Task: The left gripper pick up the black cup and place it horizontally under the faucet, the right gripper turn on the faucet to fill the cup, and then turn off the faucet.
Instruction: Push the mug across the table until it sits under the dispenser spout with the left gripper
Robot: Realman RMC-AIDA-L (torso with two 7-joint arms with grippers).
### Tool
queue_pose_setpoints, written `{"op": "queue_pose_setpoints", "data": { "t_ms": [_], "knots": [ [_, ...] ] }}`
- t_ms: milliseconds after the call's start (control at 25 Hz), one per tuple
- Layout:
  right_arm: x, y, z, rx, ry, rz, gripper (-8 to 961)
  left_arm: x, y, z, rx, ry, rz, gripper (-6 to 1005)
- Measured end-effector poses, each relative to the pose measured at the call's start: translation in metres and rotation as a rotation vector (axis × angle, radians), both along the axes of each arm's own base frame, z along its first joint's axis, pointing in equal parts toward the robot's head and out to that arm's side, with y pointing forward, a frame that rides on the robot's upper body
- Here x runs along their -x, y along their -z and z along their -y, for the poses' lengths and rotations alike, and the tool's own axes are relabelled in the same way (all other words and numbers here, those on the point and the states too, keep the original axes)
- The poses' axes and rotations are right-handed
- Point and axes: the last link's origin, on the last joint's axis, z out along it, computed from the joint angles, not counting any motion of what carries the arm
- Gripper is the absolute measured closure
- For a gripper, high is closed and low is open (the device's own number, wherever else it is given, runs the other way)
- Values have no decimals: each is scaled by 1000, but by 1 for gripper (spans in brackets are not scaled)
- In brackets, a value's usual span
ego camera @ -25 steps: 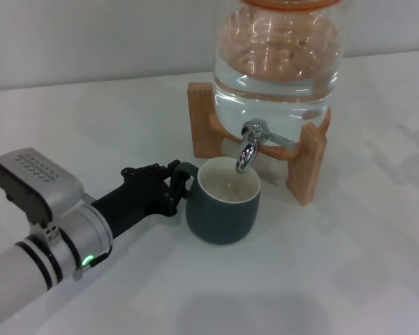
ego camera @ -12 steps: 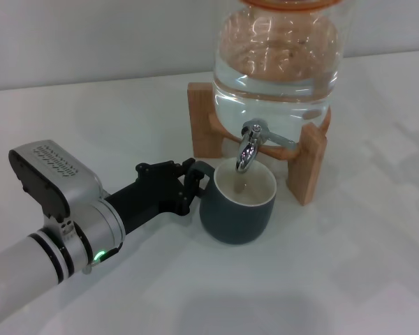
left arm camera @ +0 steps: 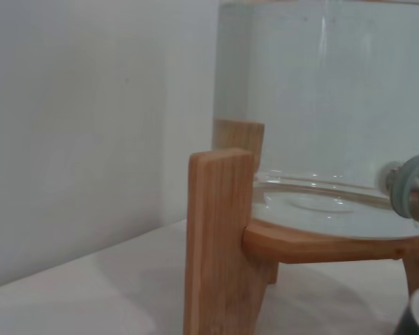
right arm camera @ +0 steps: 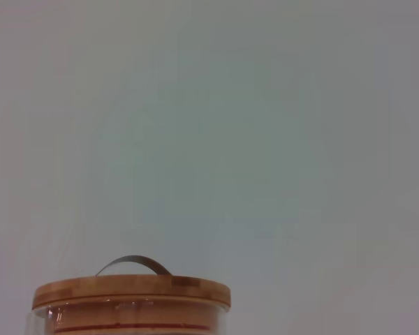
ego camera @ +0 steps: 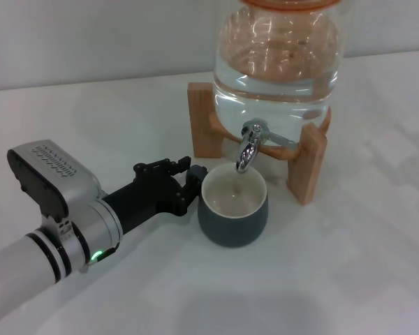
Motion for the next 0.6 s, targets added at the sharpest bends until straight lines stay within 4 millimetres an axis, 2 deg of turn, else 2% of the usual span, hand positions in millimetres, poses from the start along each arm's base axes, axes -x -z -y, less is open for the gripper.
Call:
{"op": "queue_pose_setpoints", "data": {
  "t_ms": [120,360,480,600],
  "knots": [
    [0,0,0,1,1,-2,181,2,-1,-1,-4,-1,-5,743],
    [0,1,0,4,2,-5,181,5,-3,-1,-5,-2,-15,692],
    [0,1,0,4,2,-6,181,7,-4,-1,-7,-3,-23,612],
    [0,2,0,4,2,-6,181,10,-4,0,-5,1,-34,590]
  ]
}}
